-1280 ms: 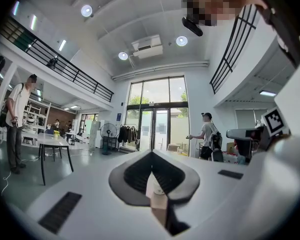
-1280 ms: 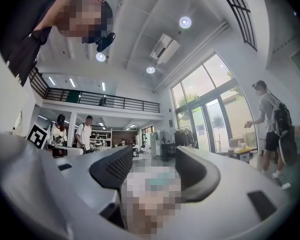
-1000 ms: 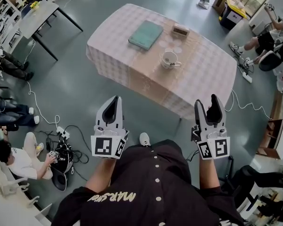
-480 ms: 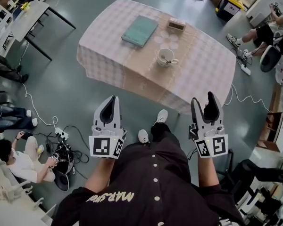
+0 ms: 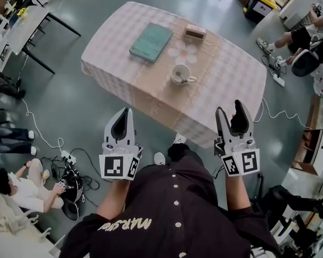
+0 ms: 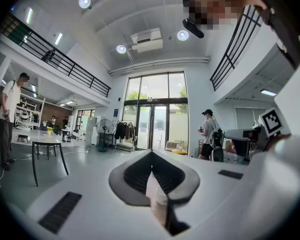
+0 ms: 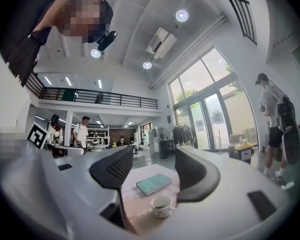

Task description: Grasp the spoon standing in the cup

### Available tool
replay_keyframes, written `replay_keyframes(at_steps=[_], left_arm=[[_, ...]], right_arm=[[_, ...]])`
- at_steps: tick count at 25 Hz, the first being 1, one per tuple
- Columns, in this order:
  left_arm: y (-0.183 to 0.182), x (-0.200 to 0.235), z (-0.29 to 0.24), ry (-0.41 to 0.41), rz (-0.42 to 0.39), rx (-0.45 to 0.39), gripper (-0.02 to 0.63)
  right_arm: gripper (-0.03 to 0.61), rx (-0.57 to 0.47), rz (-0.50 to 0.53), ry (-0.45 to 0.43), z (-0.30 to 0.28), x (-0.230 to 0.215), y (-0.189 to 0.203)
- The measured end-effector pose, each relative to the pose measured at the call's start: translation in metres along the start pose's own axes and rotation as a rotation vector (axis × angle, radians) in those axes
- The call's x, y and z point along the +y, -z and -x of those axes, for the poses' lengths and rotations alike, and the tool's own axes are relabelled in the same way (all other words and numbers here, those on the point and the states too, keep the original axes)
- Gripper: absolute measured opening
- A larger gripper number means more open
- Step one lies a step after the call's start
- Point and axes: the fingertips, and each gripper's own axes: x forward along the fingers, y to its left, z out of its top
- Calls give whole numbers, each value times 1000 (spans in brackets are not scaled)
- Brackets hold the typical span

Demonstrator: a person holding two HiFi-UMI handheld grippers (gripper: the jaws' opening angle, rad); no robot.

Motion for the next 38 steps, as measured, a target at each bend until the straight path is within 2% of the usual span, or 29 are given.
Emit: replay_keyframes(at_steps=[12, 22, 32, 38], left_arm=[[-13, -6, -70, -76, -11, -14, 8], [-2, 1, -86, -141, 7, 21, 8], [-8, 12, -115, -92, 21, 27, 9], [2, 17, -122, -76, 32, 62, 9]], right_arm=[[250, 19, -6, -85, -70, -53, 1], [250, 63, -6, -144, -104, -64, 17], [250, 106, 65, -157, -126, -57, 32], [250, 196, 130, -237, -144, -41, 75]])
